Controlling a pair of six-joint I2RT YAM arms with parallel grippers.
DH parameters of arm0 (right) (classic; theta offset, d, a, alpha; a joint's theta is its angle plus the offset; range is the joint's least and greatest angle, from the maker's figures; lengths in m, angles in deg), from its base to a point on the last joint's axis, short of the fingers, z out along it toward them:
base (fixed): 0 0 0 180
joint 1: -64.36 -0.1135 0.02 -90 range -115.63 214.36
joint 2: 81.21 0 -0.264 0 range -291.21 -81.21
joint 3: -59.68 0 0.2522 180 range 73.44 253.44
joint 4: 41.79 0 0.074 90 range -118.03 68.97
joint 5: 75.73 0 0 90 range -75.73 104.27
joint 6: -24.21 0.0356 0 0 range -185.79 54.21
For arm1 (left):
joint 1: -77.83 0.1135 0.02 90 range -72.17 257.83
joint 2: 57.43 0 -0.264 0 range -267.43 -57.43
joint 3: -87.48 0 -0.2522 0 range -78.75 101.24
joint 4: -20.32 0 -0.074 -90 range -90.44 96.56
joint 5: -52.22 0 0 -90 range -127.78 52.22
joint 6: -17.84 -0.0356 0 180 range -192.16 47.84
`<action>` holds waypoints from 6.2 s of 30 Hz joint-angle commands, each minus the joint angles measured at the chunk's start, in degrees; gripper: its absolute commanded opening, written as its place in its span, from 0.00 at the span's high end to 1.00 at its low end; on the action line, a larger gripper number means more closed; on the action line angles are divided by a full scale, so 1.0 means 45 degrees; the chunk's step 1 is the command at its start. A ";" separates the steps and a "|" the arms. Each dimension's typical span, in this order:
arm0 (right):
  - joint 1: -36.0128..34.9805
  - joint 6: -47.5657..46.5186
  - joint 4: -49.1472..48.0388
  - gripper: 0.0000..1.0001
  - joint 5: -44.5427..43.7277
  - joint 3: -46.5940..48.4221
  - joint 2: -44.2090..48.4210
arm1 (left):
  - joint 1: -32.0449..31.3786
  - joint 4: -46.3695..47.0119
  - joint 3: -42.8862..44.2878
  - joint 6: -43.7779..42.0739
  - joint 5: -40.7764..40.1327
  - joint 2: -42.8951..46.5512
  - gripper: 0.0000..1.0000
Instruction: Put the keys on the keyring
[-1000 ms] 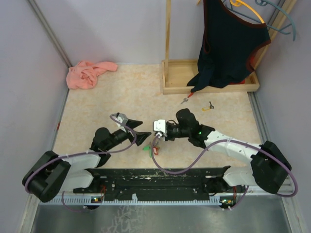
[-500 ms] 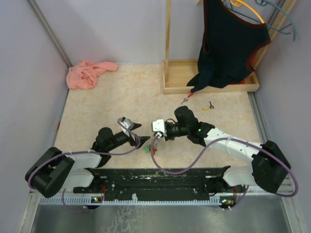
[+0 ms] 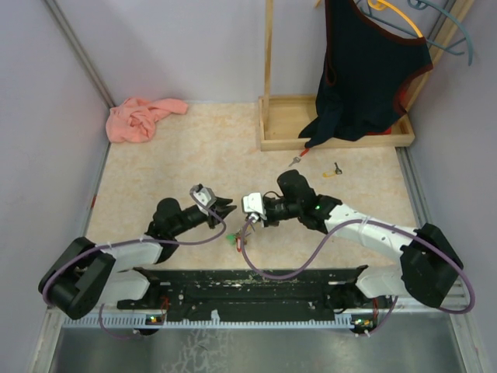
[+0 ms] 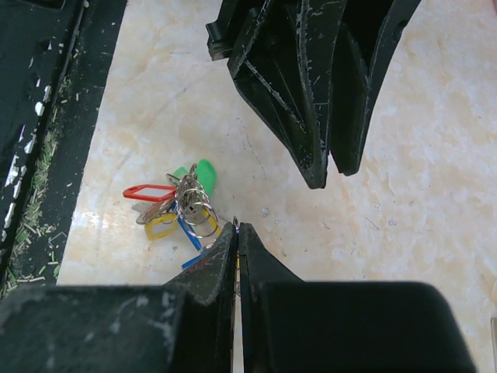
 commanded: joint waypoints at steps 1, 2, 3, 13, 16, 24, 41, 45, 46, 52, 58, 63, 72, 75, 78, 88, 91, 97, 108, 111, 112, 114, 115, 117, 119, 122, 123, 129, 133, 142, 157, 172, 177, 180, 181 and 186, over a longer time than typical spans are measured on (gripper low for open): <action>0.0090 -0.0312 -0.0404 1.00 0.0582 0.1036 -0.0039 | 0.0051 -0.0726 0.0368 -0.0535 0.0490 0.0138 0.61; 0.0090 -0.0324 -0.0365 1.00 0.0591 0.1080 -0.0044 | 0.0051 -0.1134 0.0584 -0.0538 0.0574 0.0011 0.57; 0.0078 -0.0343 -0.0337 1.00 0.0609 0.1113 -0.0044 | 0.0046 -0.1655 0.0792 -0.0663 0.0899 -0.0115 0.57; 0.0071 -0.0410 -0.0166 1.00 0.0861 0.1207 0.0011 | 0.0089 -0.0406 0.0077 -0.1742 0.3654 0.0177 0.44; 0.0070 -0.0427 -0.0197 1.00 0.0956 0.1235 -0.0014 | 0.0110 -0.0611 0.0309 -0.1848 0.4271 0.0021 0.45; 0.0015 -0.0527 -0.0052 1.00 0.1176 0.1389 -0.0010 | 0.0127 -0.0699 0.0939 -0.1870 0.5269 -0.0878 0.48; -0.0052 -0.0560 0.0233 1.00 0.0671 0.1383 0.0081 | 0.0149 -0.0780 0.1407 -0.1463 0.6047 -0.1562 1.00; -0.0056 -0.0287 0.0203 1.00 0.0449 0.1112 0.0477 | 0.0148 -0.0810 0.1227 -0.1466 0.5470 -0.1106 1.00; -0.0048 -0.0204 0.0165 1.00 0.0406 0.1021 0.0538 | 0.0149 -0.0798 0.1207 -0.1407 0.5434 -0.0999 1.00; -0.0052 0.0385 -0.0096 1.00 0.0179 0.0523 0.0679 | 0.0149 -0.0166 0.0812 -0.0734 0.4992 -0.0700 1.00; -0.0159 0.1614 -0.0916 1.00 -0.0436 -0.0225 0.0793 | 0.0129 0.0487 0.0228 -0.0159 0.3872 -0.0532 1.00; -0.0288 0.2309 -0.1548 1.00 -0.0648 -0.0921 0.0570 | 0.0110 0.2009 -0.0379 0.0428 0.2957 -0.0747 1.00; -0.0383 0.3467 -0.2653 0.91 -0.0052 -0.1507 -0.0104 | 0.0107 0.3795 -0.0829 0.0351 0.3143 -0.1742 1.00; -0.0384 0.3489 -0.2489 0.91 -0.0102 -0.1411 -0.0207 | 0.0095 0.3817 -0.0779 0.0469 0.3240 -0.1966 1.00; -0.0280 0.3722 -0.2266 0.84 -0.0592 -0.1425 -0.0140 | 0.0110 0.3329 -0.0661 0.0796 0.3169 -0.1806 1.00; -0.0164 0.7750 -0.0457 0.70 -0.3722 -0.1686 0.0601 | -0.0900 -0.2697 0.0020 0.3454 0.0177 0.0247 0.54; -0.0169 0.8977 -0.0532 0.70 -0.4077 -0.2089 0.0686 | -0.1235 -0.3606 0.0168 0.4410 -0.0516 0.0376 0.51; 0.0194 0.9921 -0.1131 0.72 -0.3793 -0.2319 -0.0422 | -0.1446 -0.4129 0.0654 0.5569 -0.0417 -0.0476 0.49; 0.0731 1.0422 -0.2873 0.76 -0.3322 -0.2494 -0.2012 | -0.1818 -0.3959 0.1306 0.5954 -0.0281 -0.2185 0.46; 0.0769 1.0418 -0.3047 0.76 -0.3249 -0.2493 -0.2327 | -0.1840 -0.3964 0.1436 0.5950 -0.0296 -0.2596 0.46; 0.0773 1.0419 -0.3107 0.76 -0.3184 -0.2501 -0.2422 | -0.1843 -0.4004 0.1477 0.5959 -0.0267 -0.2721 0.47; 0.0791 1.0475 -0.3162 0.76 -0.3047 -0.2501 -0.2563 | -0.1853 -0.4033 0.1561 0.6012 -0.0198 -0.2934 0.47; 0.0790 1.0501 -0.3151 0.76 -0.2966 -0.2504 -0.2632 | -0.1862 -0.4032 0.1571 0.6052 -0.0175 -0.2990 0.47; 0.0793 1.0525 -0.3132 0.76 -0.2802 -0.2504 -0.2704 | -0.1882 -0.3987 0.1572 0.6072 -0.0193 -0.3084 0.48; 0.0775 1.0509 -0.3107 0.76 -0.2577 -0.2486 -0.2763 | -0.1901 -0.3946 0.1576 0.6076 -0.0253 -0.3178 0.49; 0.0793 1.0557 -0.3268 0.76 -0.2205 -0.2445 -0.2930 | -0.1949 -0.3834 0.1605 0.6114 -0.0257 -0.3434 0.49; 0.0793 1.0575 -0.3382 0.76 -0.2060 -0.2446 -0.3017 | -0.1974 -0.3788 0.1623 0.6150 -0.0255 -0.3548 0.49; 0.0831 1.0950 -0.4238 0.80 -0.1138 -0.2469 -0.3223 | -0.2136 -0.3441 0.1755 0.6403 -0.0450 -0.4383 0.53; 0.0824 1.0924 -0.4248 0.87 -0.1124 -0.2412 -0.3070 | -0.2155 -0.3427 0.1843 0.6480 -0.0593 -0.4621 0.56; 0.0928 1.0731 -0.3628 0.89 -0.1263 -0.2504 -0.2486 | -0.2156 -0.3471 0.1741 0.6515 -0.0880 -0.4405 0.57; 0.0960 1.0634 -0.3371 1.00 -0.1163 -0.2245 -0.2674 | -0.2156 -0.2668 0.1343 0.6469 -0.0709 -0.4075 0.57; 0.0968 0.7366 -0.1780 1.00 -0.0882 -0.0297 -0.2056 | -0.1577 -0.0106 0.0355 0.4087 -0.0564 -0.1926 0.61; 0.0987 0.6576 -0.1814 1.00 -0.0297 0.0073 -0.2301 | -0.1093 0.0545 0.0112 0.3234 -0.0361 -0.1820 0.63; 0.0988 0.6249 -0.2042 1.00 -0.0032 0.0085 -0.2368 | -0.0526 0.1618 -0.0393 0.3121 0.0083 -0.1908 0.64; 0.0988 0.6157 -0.2084 1.00 0.0050 0.0051 -0.2386 | -0.0336 0.2084 -0.0583 0.3134 0.0244 -0.2000 0.64; 0.1027 0.5735 -0.2396 1.00 0.0526 0.0030 -0.2461 | -0.0007 0.6077 -0.1948 0.2509 0.1512 -0.3142 0.58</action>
